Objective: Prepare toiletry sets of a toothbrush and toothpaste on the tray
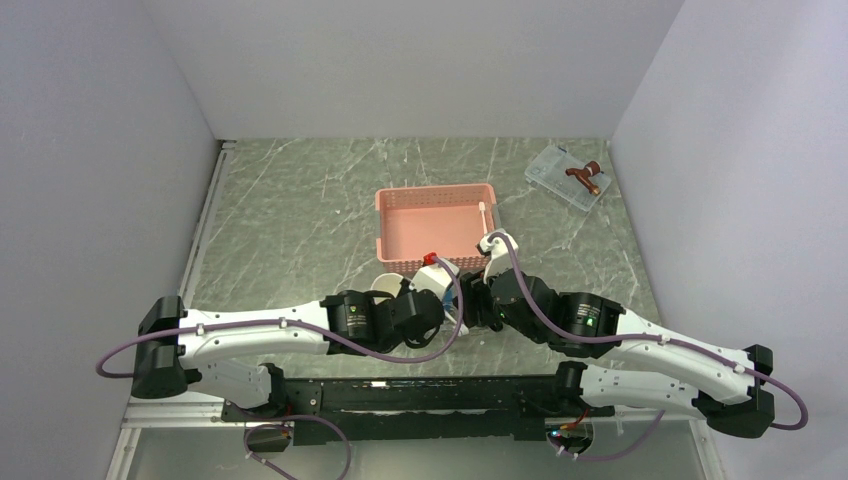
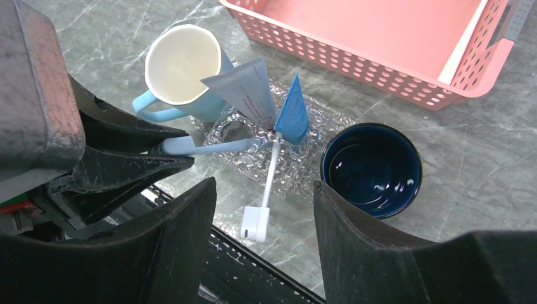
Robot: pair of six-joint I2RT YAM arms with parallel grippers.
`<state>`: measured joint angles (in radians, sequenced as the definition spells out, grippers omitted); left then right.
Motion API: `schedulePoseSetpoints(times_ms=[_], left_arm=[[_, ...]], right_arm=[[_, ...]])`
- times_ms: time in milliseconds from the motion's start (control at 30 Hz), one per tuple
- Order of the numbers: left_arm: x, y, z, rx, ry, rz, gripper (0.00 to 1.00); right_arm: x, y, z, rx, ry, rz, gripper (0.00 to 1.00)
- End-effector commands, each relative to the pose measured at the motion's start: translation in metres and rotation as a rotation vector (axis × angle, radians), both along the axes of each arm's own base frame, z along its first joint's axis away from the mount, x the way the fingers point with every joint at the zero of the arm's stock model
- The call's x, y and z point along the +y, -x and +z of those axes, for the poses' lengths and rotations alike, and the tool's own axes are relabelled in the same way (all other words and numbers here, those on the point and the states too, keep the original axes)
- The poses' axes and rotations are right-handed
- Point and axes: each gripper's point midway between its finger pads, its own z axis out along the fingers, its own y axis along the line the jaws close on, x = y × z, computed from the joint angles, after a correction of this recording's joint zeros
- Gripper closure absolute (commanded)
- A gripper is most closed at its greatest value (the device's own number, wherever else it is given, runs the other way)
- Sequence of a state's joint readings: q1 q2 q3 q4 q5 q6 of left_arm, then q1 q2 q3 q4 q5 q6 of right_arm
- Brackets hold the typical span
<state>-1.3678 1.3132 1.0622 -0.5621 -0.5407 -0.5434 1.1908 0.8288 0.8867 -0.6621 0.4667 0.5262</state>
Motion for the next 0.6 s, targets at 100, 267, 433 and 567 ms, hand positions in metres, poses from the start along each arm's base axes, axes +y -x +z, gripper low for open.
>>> schedulePoseSetpoints(times_ms=[100, 267, 433, 567], left_arm=[[-0.0024, -0.0007, 0.0085, -0.010, 0.008, 0.004, 0.78], [-0.0010, 0.0004, 0.0101, -0.007, 0.008, 0.002, 0.68], [0.0005, 0.0009, 0.0133, -0.007, 0.016, 0.001, 0.64], [0.0026, 0.0016, 0.0165, -0.010, 0.022, -0.001, 0.63]], right_arm=[[-0.0013, -0.0027, 0.0091, -0.017, -0.042, -0.021, 0.40], [-0.0015, -0.0029, 0.0090, -0.018, -0.037, -0.020, 0.40], [-0.0009, -0.0033, 0.0093, -0.018, -0.036, -0.020, 0.40], [-0.0011, -0.0031, 0.0110, -0.019, -0.039, -0.020, 0.40]])
